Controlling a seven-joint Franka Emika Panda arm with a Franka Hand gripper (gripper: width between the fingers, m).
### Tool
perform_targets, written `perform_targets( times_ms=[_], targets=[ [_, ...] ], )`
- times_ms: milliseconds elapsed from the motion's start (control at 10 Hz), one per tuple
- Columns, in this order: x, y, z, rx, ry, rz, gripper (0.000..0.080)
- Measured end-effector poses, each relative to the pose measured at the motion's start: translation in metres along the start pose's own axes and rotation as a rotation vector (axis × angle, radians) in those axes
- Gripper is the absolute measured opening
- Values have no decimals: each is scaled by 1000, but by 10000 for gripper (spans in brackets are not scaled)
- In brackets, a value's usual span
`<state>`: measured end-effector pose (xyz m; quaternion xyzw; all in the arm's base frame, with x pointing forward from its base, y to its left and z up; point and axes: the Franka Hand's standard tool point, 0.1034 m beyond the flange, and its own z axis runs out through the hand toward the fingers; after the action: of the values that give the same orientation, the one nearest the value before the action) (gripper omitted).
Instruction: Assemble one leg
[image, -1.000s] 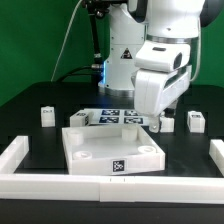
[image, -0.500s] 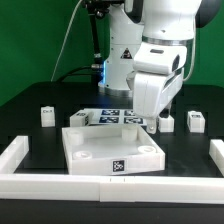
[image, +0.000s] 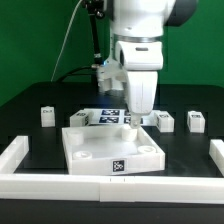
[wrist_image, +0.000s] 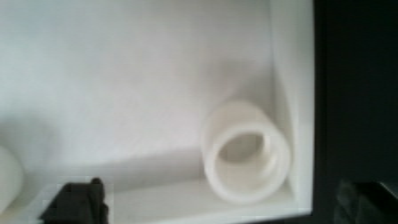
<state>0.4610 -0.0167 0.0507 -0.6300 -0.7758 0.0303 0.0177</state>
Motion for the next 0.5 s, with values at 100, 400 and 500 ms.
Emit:
perform_targets(
  times_ms=[100, 400, 500],
  targets=[
    [-4, -2, 2, 4, -2, 7, 650],
    [-3, -2, 2, 5, -1, 15, 650],
    [-4, -4, 5, 9, 1, 1, 650]
  ],
)
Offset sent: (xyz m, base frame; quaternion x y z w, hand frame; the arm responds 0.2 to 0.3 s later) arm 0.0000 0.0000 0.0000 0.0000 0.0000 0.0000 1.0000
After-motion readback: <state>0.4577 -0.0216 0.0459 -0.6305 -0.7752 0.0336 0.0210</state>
